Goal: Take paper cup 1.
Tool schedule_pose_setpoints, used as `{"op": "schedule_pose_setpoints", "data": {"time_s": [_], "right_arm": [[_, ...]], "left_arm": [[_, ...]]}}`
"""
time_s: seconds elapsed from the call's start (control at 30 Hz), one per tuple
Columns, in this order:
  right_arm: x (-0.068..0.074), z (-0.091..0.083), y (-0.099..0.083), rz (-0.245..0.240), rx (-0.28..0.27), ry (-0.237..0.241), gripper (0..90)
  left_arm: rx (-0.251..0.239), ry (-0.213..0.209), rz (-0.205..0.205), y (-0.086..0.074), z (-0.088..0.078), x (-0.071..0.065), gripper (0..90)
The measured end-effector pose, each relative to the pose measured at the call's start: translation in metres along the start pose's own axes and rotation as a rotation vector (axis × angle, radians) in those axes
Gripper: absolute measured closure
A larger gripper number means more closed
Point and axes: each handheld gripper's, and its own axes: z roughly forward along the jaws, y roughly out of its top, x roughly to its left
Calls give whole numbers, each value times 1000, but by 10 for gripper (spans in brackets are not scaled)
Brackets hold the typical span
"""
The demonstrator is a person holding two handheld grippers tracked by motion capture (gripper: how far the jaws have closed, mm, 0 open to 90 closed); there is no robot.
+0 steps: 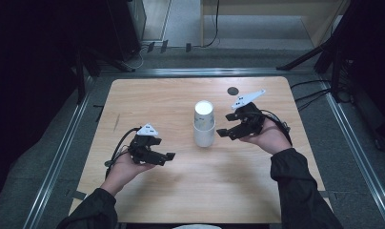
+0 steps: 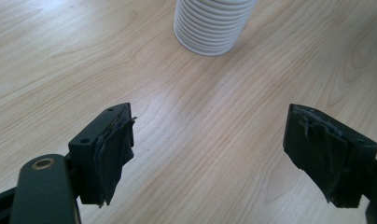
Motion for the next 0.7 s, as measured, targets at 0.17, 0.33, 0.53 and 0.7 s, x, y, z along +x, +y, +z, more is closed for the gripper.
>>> {"op": "schedule_pose_setpoints", "data": {"time_s": [0.17, 0.33, 0.53, 0.7], "right_arm": [[3, 1, 14, -37, 55, 10, 282], [6, 9, 31, -122, 147, -30, 282], [6, 20, 52, -167, 185, -25, 272], [5, 28, 65, -157, 191, 3, 260]], "left_arm": [[7, 1, -1, -3, -2, -1, 163], [2, -3, 8, -5, -6, -3, 163], [2, -5, 7, -5, -6, -2, 163], [5, -14, 12, -5, -6, -3, 163]]}}
